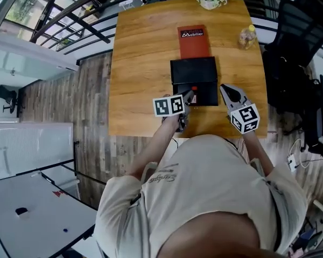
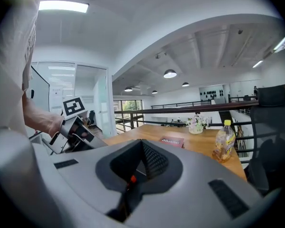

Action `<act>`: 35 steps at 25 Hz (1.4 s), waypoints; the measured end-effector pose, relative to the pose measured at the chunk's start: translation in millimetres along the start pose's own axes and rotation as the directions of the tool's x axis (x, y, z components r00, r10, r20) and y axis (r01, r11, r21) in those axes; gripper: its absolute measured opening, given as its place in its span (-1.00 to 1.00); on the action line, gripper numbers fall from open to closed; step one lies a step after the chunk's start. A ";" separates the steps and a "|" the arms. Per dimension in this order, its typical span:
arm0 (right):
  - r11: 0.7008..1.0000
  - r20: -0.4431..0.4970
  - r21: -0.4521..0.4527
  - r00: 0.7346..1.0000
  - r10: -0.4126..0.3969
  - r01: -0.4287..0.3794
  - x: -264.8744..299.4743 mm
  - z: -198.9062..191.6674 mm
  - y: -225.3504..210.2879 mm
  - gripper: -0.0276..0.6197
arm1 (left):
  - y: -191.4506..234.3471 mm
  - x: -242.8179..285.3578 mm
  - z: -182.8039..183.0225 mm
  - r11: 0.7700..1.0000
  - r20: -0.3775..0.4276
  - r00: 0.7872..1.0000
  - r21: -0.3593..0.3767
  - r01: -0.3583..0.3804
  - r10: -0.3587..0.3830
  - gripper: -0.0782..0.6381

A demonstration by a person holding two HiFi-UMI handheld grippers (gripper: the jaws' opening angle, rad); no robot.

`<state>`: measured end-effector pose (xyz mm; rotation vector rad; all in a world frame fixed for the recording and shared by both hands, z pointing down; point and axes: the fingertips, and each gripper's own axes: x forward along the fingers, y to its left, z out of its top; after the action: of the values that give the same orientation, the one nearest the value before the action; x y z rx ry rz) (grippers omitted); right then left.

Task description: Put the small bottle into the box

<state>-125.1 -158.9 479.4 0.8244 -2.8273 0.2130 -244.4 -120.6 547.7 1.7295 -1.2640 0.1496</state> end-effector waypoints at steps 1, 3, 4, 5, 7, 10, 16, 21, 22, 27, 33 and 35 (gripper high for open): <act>1.000 0.008 -0.009 1.000 0.000 0.000 1.3 7.2 1.5 -0.93 | -6.6 -5.0 4.7 0.999 0.021 0.999 -0.017 0.037 -0.037 -0.65; 1.000 0.029 -0.025 1.000 0.006 -0.005 3.8 21.7 6.7 -0.93 | -16.1 -17.3 12.6 0.994 0.062 0.993 -0.041 0.101 -0.099 -0.66; 0.999 0.042 -0.035 0.999 0.012 -0.011 4.7 29.6 9.9 -0.93 | -18.9 -24.3 17.3 0.992 0.086 0.990 -0.035 0.119 -0.116 -0.66; 0.999 0.056 -0.046 0.998 0.020 -0.017 5.2 38.0 13.1 -0.93 | -21.0 -31.4 22.5 0.992 0.110 0.986 -0.015 0.126 -0.124 -0.66; 0.997 0.081 -0.075 0.996 0.039 -0.033 5.3 54.9 18.8 -0.93 | -24.5 -44.2 33.6 0.992 0.149 0.981 0.048 0.117 -0.123 -0.67; 0.989 0.106 -0.139 0.992 0.065 -0.050 4.9 77.9 23.6 -0.93 | -32.4 -55.9 51.3 0.985 0.183 0.977 0.154 0.079 -0.107 -0.66; 0.967 0.117 -0.246 0.989 0.094 -0.063 0.2 104.7 30.5 -0.93 | -65.4 -67.9 90.9 0.944 0.256 0.961 0.330 0.018 -0.108 -0.66; 0.972 0.154 -0.229 0.984 0.089 -0.052 -7.3 130.9 28.2 -0.93 | -95.4 -89.1 118.2 0.907 0.308 0.939 0.421 0.011 -0.154 -0.66; 0.972 0.158 -0.231 0.983 0.089 -0.051 -9.5 135.6 27.3 -0.93 | -100.9 -92.6 122.0 0.900 0.318 0.934 0.435 0.010 -0.164 -0.66; 0.965 0.165 -0.260 0.982 0.092 -0.047 -14.9 153.3 25.0 -0.93 | -116.0 -104.7 139.5 0.865 0.382 0.910 0.500 -0.056 -0.162 -0.66; 0.967 0.174 -0.250 0.981 0.084 -0.038 -14.3 160.2 22.8 -0.93 | -114.8 -111.6 147.8 0.846 0.447 0.882 0.519 -0.122 -0.147 -0.66; 0.968 0.182 -0.247 0.980 0.083 -0.036 -12.4 162.9 22.0 -0.93 | -107.9 -116.4 153.9 0.852 0.489 0.863 0.500 -0.158 -0.127 -0.66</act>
<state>-149.6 -165.0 316.5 0.7414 -2.9761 -0.2126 -274.9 -154.8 331.5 2.3386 -1.7399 0.0469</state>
